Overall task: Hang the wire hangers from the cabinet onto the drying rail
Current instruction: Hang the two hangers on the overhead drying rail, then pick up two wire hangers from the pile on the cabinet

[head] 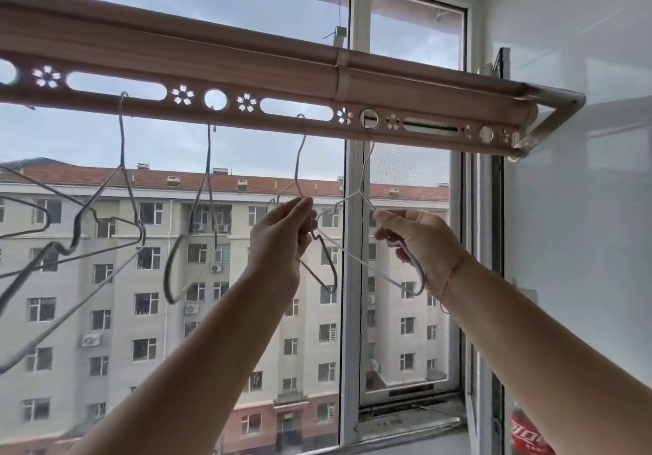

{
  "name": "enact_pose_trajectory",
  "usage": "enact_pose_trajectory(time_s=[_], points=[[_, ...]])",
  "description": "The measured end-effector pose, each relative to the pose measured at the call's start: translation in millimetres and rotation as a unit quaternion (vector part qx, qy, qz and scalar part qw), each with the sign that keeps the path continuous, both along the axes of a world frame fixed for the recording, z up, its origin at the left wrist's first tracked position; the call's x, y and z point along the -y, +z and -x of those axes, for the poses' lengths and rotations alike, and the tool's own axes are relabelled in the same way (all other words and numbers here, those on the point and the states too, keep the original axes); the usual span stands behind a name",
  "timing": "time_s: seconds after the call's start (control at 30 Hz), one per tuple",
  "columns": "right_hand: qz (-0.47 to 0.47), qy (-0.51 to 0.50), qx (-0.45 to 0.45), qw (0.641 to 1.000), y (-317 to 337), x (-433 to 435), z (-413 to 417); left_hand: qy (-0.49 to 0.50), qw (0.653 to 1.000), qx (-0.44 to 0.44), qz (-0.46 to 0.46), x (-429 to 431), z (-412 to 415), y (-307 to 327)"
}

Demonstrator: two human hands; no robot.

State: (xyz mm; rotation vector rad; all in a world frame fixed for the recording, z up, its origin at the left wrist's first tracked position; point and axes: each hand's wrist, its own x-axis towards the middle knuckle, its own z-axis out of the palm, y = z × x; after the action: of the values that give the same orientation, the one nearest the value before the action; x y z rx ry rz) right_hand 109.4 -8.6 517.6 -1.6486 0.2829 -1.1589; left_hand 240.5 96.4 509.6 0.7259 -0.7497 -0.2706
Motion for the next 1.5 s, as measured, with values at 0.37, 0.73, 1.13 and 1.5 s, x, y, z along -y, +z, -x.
enact_pose_trajectory(time_s=[0.37, 0.73, 1.13, 1.5], points=[[-0.098, 0.055, -0.014, 0.994, -21.3, 13.8, 13.2, 0.033, 0.999, -0.040, 0.000, -9.0, -24.8, -30.9], [-0.124, -0.118, -0.080, 0.982, -187.6, 57.9, 70.9, -0.002, 0.969, -0.074, -0.236, 34.2, -7.8, -191.1], [-0.287, -0.323, -0.214, 0.876, -414.1, 44.2, 245.8, -0.213, 0.843, 0.007, -0.494, 97.8, 164.9, -396.6], [-0.431, -0.488, -0.315, 0.691, -528.3, -44.3, 445.9, -0.350, 0.735, 0.085, -0.575, 101.1, 332.2, -502.8]])
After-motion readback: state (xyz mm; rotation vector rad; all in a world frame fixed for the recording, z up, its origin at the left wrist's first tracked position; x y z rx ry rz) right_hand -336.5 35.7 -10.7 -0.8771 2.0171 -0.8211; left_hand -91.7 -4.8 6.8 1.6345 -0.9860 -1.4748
